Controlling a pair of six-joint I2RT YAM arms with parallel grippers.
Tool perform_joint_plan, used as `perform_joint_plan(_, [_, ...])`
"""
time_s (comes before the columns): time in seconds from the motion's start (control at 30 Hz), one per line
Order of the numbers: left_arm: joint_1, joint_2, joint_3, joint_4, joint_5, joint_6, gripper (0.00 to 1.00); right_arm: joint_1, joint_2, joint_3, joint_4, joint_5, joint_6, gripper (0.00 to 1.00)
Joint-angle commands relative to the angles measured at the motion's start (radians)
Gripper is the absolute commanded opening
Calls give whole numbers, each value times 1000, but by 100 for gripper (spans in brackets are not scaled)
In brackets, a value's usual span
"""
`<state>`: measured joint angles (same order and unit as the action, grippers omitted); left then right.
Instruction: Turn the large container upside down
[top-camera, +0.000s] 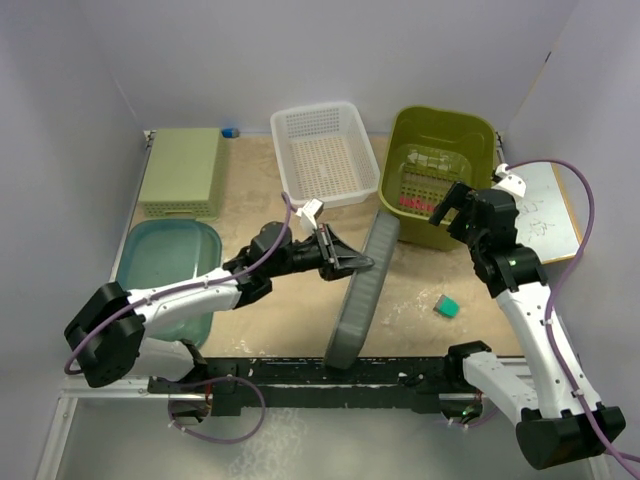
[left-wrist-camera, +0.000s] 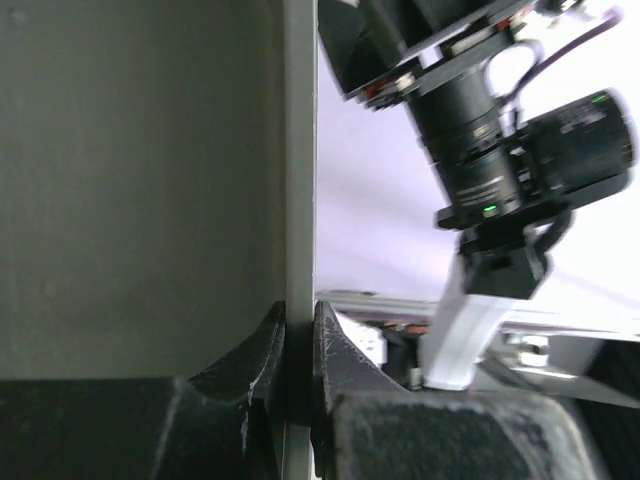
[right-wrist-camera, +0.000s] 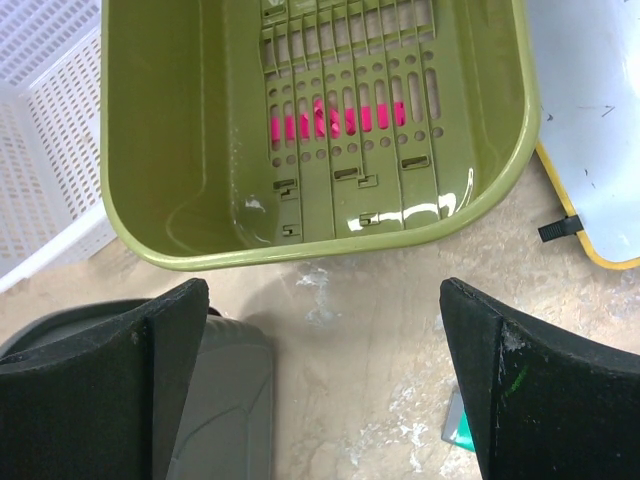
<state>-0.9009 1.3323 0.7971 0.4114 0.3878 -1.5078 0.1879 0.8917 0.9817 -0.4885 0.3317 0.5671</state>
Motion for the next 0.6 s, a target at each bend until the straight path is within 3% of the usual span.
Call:
perform_joint_plan(0.0, [66, -45, -150, 526, 16, -343, 0, 2, -6, 13, 17, 21, 11, 100])
perform_joint_plan(0.1, [96, -92, -221, 520, -15, -347, 0, 1, -4, 15, 19, 18, 12, 100])
perform_joint_plan(0.33, [230, -298, -346, 171, -46, -229, 1, 2, 0, -4, 32, -10, 18, 100])
perform_joint_plan(0.57, [358, -471, -318, -372, -26, 21, 33, 2, 5, -38, 63, -79, 50, 100])
